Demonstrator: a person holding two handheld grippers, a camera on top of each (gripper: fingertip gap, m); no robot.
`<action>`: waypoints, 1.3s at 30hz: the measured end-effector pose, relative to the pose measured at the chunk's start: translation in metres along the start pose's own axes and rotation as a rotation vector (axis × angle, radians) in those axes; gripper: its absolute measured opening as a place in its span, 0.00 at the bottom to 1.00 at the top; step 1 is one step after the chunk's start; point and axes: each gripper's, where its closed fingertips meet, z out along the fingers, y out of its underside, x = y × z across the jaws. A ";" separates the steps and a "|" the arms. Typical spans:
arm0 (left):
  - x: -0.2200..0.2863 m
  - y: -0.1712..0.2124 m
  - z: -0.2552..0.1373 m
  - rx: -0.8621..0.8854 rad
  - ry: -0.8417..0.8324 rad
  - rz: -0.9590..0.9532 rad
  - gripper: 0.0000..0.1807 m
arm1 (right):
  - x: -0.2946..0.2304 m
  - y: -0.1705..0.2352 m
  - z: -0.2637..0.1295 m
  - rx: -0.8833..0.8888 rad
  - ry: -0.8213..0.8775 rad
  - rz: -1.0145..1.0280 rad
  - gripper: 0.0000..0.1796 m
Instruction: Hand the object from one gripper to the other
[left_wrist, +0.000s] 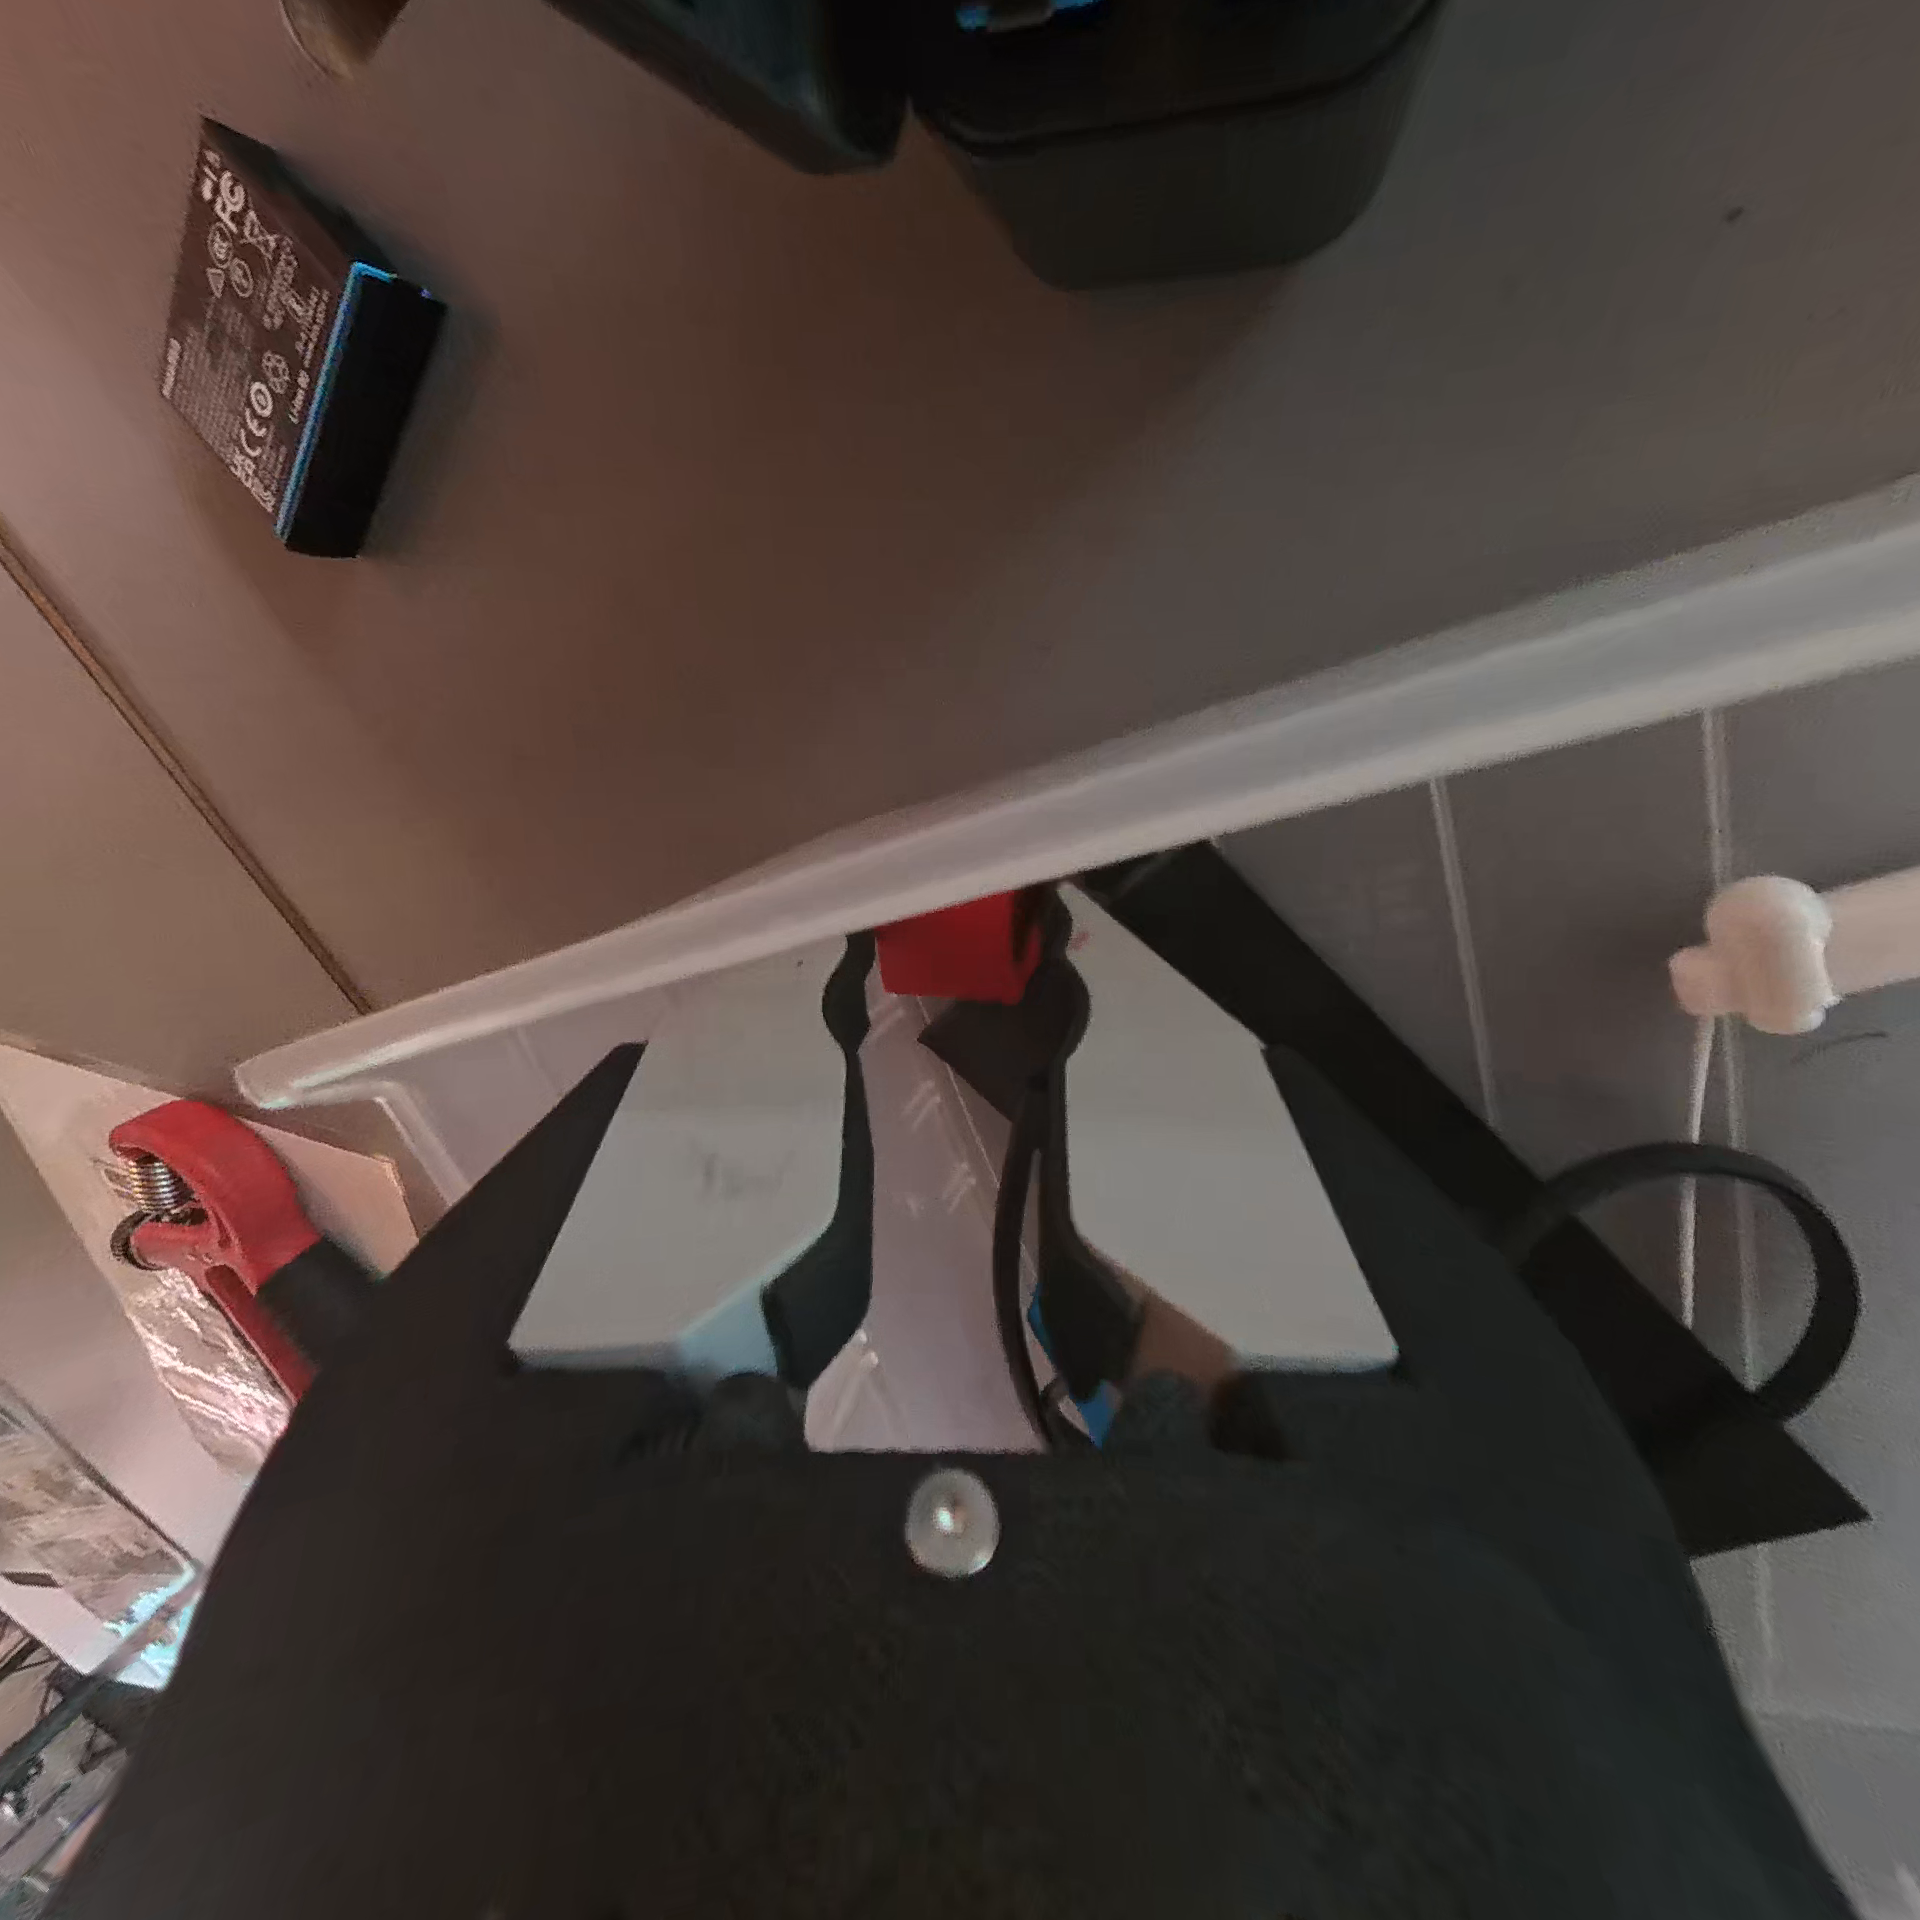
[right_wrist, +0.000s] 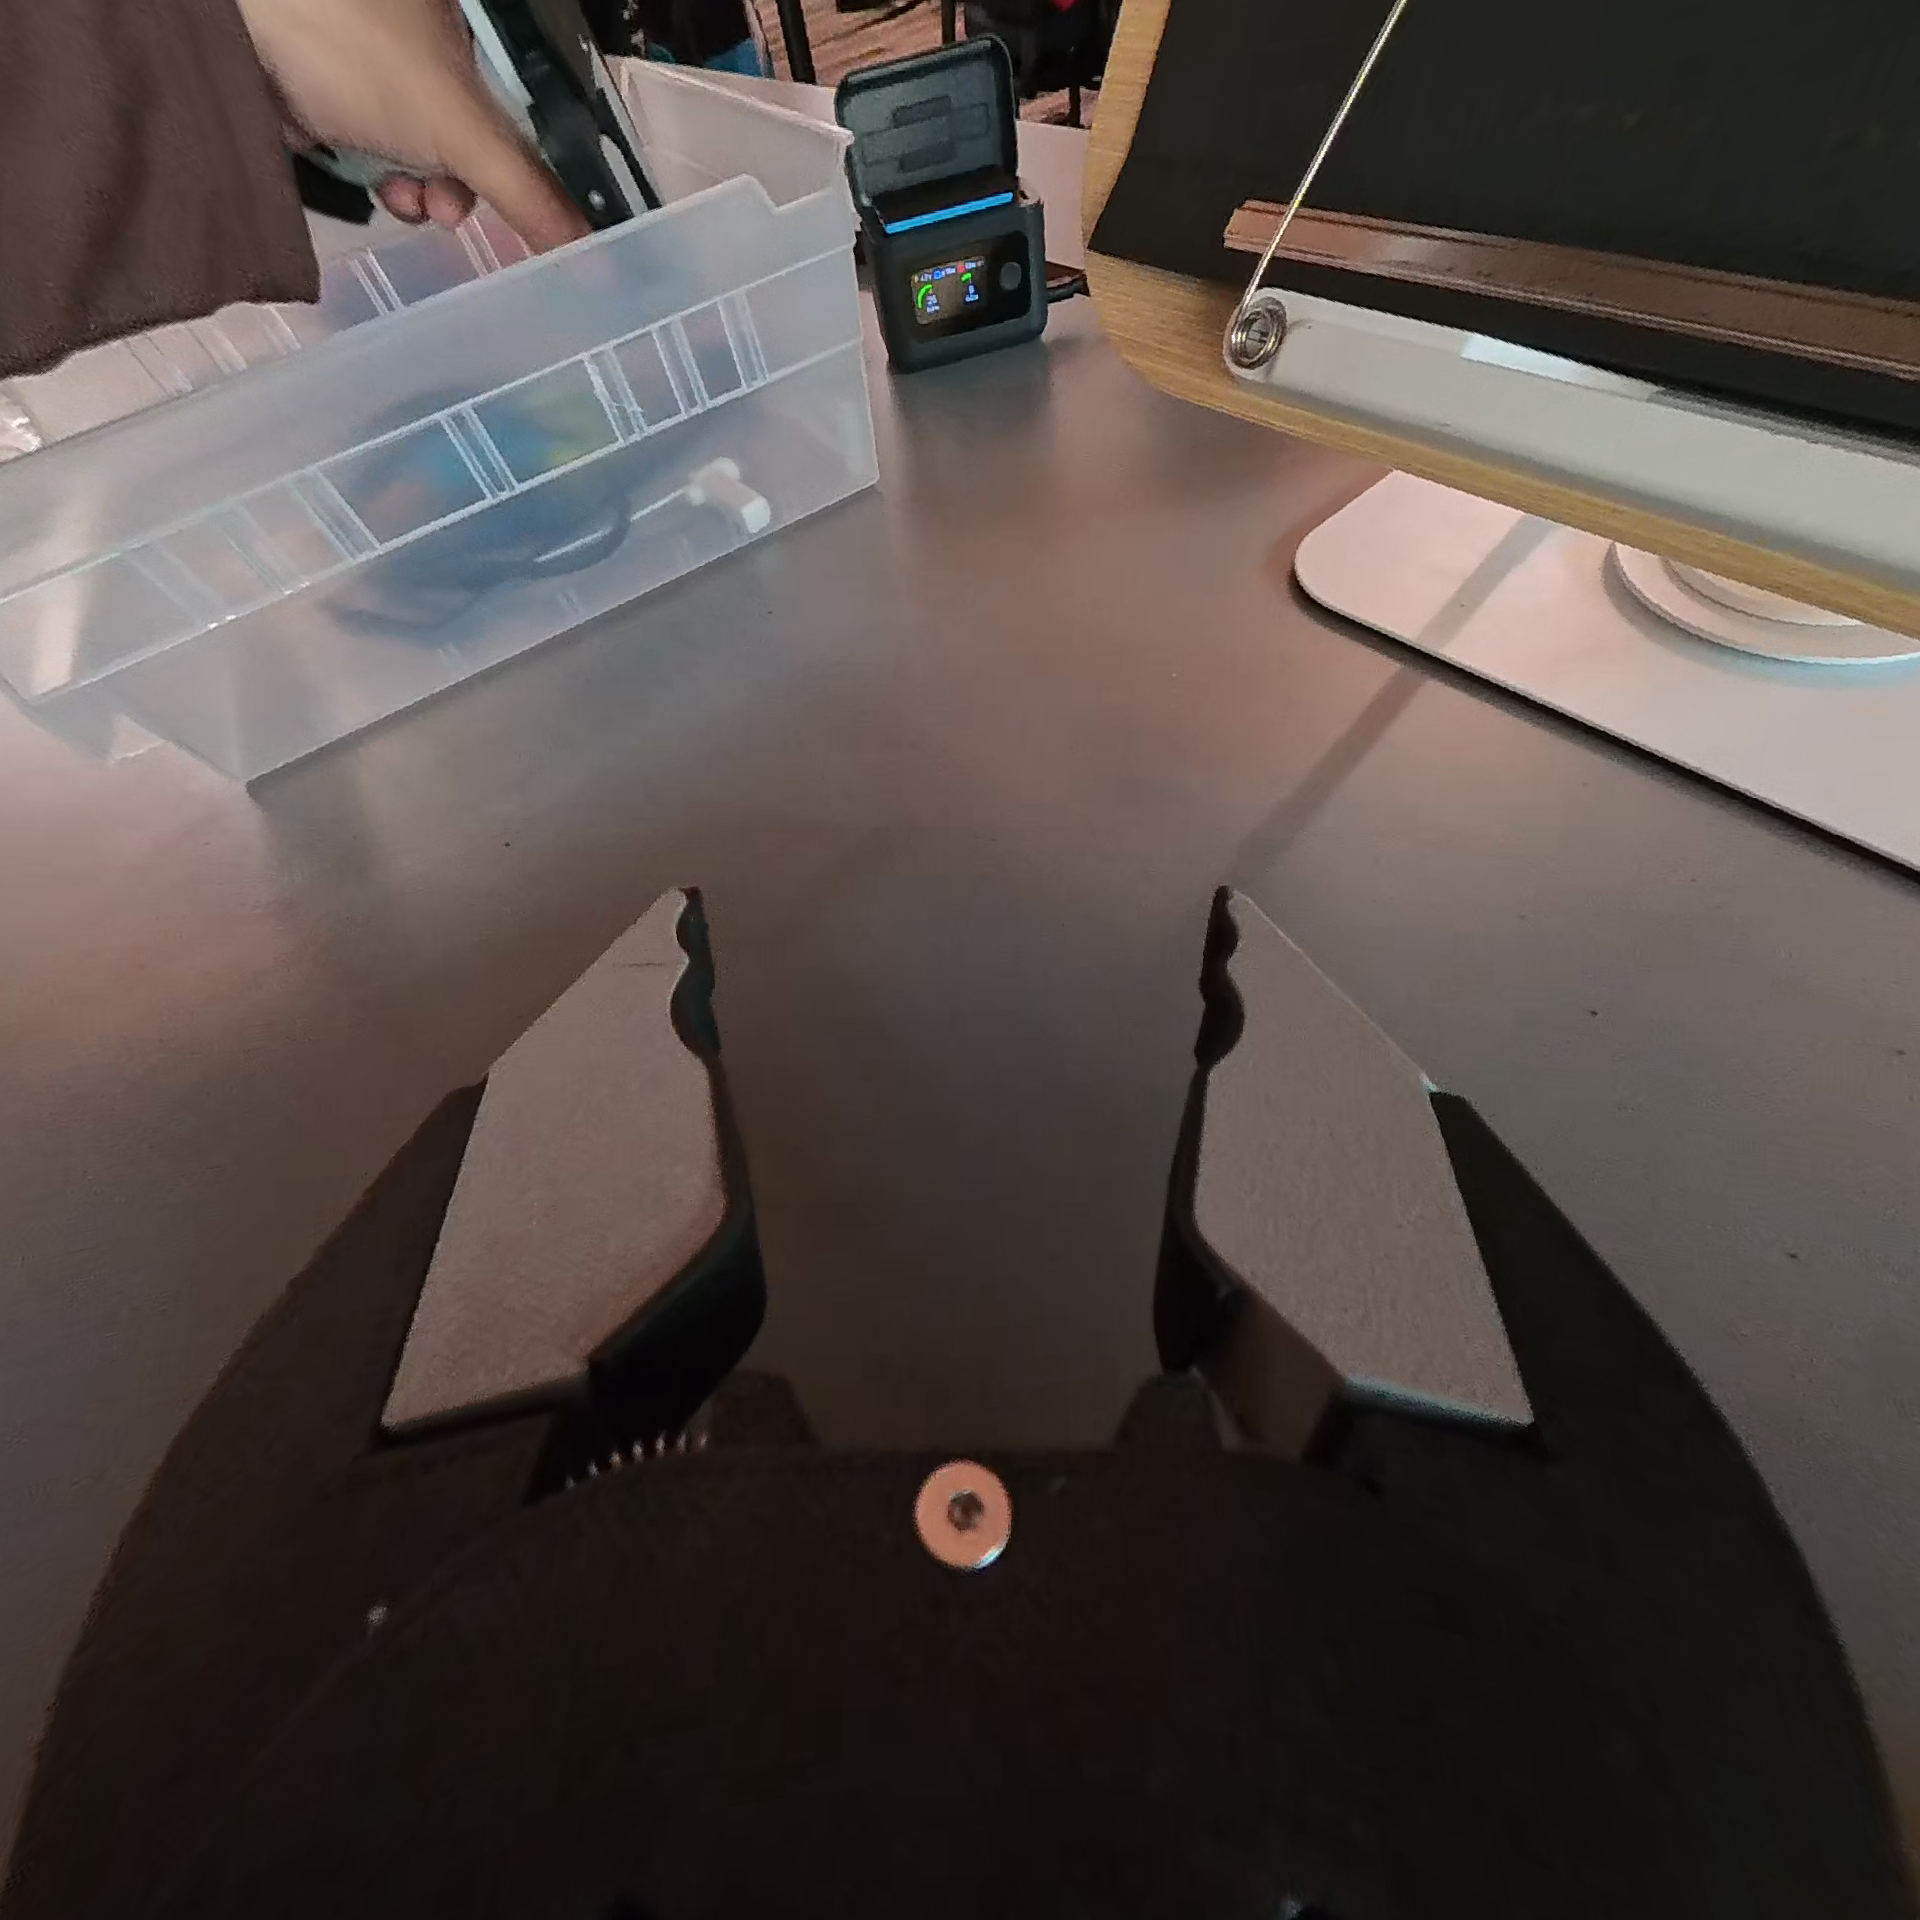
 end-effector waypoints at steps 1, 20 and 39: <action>-0.001 -0.001 -0.003 0.014 -0.007 0.010 0.15 | 0.000 0.000 0.000 -0.001 0.000 0.000 0.51; 0.245 -0.069 -0.264 1.186 -0.070 0.503 0.14 | -0.027 -0.033 -0.028 0.198 -0.435 0.130 0.39; 0.345 -0.055 -0.247 1.650 0.093 0.493 0.13 | -0.028 -0.049 -0.060 0.283 -0.601 0.199 0.31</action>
